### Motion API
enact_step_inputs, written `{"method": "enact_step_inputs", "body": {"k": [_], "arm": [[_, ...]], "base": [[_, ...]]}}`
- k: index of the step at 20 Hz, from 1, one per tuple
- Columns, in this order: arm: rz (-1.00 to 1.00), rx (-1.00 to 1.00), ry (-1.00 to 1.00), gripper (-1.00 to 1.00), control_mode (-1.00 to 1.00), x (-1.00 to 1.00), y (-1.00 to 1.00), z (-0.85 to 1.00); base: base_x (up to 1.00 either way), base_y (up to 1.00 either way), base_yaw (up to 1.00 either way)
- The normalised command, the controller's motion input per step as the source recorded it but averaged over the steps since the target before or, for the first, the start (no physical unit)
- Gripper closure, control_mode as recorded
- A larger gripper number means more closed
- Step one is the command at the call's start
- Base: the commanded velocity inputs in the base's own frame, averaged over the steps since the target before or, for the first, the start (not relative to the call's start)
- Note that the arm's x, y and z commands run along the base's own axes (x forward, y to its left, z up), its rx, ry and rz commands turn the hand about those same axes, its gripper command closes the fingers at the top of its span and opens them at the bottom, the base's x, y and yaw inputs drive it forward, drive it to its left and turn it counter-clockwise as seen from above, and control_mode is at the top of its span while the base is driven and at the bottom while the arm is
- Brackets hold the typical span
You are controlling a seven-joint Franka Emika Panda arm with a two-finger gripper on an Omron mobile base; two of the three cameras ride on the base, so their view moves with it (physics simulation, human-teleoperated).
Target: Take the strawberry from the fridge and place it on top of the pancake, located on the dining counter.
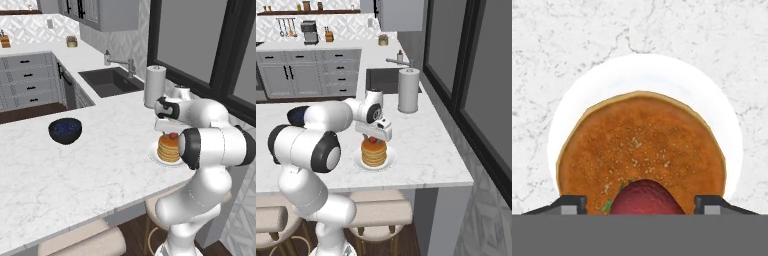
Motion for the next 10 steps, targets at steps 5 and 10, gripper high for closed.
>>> {"method": "enact_step_inputs", "body": {"k": [5, 10], "arm": [[0.0, 0.0, 0.0, -1.0, -1.0, -0.13, 0.0, 0.39], [0.0, 0.0, 0.0, -1.0, -1.0, -0.13, 0.0, 0.51]], "base": [[0.0, 0.0, 0.0], [0.0, 0.0, 0.0]]}}
